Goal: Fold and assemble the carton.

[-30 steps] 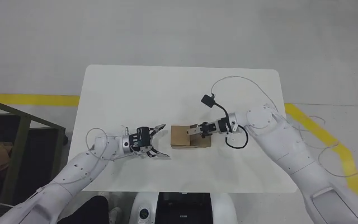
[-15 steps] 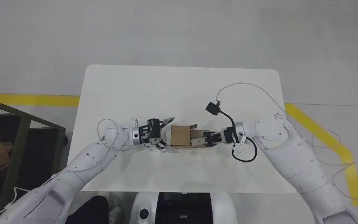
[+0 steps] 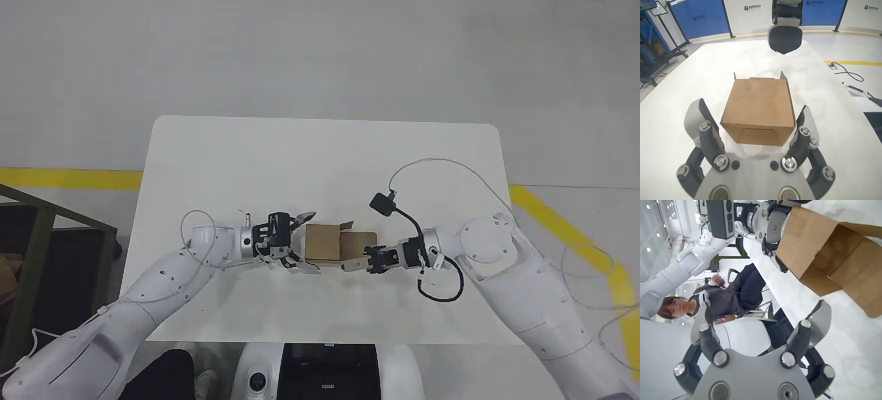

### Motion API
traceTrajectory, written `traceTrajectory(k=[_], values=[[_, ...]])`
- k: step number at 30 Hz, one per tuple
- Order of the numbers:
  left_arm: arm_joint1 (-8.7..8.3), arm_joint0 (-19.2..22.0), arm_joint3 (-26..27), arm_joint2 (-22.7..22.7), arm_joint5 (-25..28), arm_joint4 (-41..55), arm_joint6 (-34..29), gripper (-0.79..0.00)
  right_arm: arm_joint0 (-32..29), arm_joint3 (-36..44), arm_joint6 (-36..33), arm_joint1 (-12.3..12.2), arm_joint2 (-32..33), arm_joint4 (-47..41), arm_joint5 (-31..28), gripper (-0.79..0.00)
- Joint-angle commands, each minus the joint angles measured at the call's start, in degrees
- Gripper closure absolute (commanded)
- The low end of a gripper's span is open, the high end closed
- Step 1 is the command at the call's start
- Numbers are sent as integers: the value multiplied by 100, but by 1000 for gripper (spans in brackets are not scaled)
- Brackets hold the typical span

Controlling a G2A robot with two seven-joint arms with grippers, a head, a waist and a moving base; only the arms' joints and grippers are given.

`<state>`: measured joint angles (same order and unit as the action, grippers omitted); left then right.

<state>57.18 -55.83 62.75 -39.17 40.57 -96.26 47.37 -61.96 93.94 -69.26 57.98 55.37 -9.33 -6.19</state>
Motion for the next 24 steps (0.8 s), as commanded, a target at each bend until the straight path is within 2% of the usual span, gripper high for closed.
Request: traceTrajectory(k=[1,3,5,6,12,21,22,24], values=[[7,-1,-9,-7,15,9,0,-631,-15,9,11,-1,-6,-5,4,-785],[11,-3,-10,-12,15,2,16,-622,-25,12,16,-2,-9,-13,7,-785],[15,-5,-23,-20,28,-2,22,-548,-35,15,17,-4,-10,-23,9,-785],[17,-6,-23,-23,32,0,26,-539,-39,16,17,-5,-10,-27,10,-785],[28,-27,-30,-61,46,43,28,-631,-63,28,-7,-10,-24,-50,31,-785],[33,-62,-10,-128,57,60,18,-628,-148,44,-190,-12,-162,-94,262,-785],[34,-66,-7,-134,58,57,16,-634,-169,-3,-156,-9,-191,-75,290,-763],[34,-74,-3,-145,62,50,15,-643,-249,-96,-79,11,-269,-192,237,-311]])
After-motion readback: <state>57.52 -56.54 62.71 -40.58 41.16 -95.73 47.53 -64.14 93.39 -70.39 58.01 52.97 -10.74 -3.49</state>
